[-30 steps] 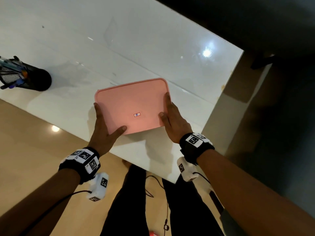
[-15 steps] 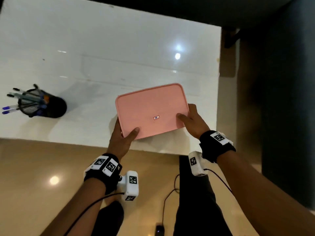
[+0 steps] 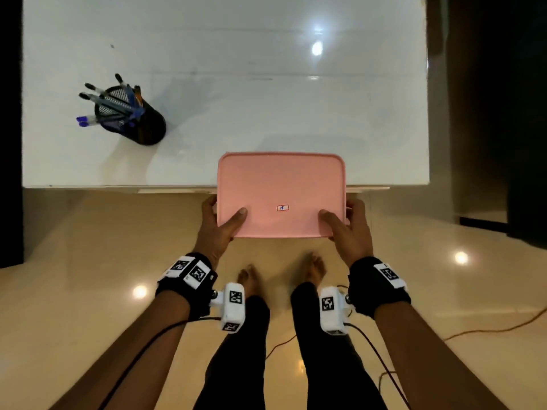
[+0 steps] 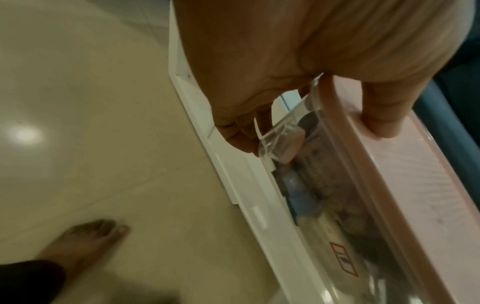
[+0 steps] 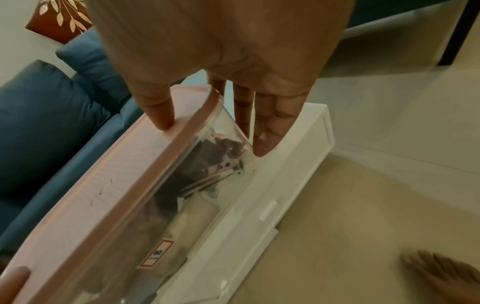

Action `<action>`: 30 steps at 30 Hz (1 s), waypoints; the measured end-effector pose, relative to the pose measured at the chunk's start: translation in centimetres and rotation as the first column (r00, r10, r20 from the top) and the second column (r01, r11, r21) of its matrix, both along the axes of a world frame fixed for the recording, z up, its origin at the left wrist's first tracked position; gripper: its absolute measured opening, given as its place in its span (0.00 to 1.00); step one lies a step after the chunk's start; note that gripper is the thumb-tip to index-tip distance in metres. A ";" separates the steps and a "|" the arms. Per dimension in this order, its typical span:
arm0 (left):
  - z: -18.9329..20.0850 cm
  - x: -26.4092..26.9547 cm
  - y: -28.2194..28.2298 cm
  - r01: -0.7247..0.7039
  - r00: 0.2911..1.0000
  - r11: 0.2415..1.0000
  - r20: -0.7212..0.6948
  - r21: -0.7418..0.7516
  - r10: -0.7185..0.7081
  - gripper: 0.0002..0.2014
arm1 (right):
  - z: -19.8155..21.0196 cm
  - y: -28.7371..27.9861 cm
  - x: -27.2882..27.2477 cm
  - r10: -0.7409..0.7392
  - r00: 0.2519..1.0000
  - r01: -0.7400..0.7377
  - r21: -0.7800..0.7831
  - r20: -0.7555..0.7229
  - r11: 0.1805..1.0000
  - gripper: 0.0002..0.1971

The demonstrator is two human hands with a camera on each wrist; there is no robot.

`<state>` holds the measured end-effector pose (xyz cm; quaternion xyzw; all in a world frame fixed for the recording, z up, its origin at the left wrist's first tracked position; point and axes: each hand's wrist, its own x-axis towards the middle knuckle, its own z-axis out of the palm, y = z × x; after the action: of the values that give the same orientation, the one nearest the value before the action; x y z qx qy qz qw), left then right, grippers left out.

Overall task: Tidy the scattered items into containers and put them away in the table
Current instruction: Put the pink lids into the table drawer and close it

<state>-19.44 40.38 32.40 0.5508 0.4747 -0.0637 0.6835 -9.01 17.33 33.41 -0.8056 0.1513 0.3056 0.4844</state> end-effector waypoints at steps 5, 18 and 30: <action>-1.9 -7.8 0.1 0.147 0.988 0.974 -0.020 -0.175 -0.152 0.52 | -2.1 -1.7 -5.0 0.113 0.993 -0.111 0.042 -0.041 0.993 0.22; -11.9 -22.1 -0.9 -0.099 0.970 0.988 -0.233 -0.116 0.070 0.47 | -19.1 -0.9 -5.3 0.724 0.660 -0.750 -0.231 -0.200 0.620 0.23; -17.1 -20.7 4.1 0.016 0.999 0.998 -0.026 -0.056 -0.018 0.40 | -27.9 8.1 1.4 0.873 0.461 -0.707 -0.660 -0.158 0.254 0.45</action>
<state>-40.14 44.45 15.28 0.5346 0.4772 -0.0902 0.6917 -7.56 25.47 5.49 -0.9104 -0.2417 0.3341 -0.0340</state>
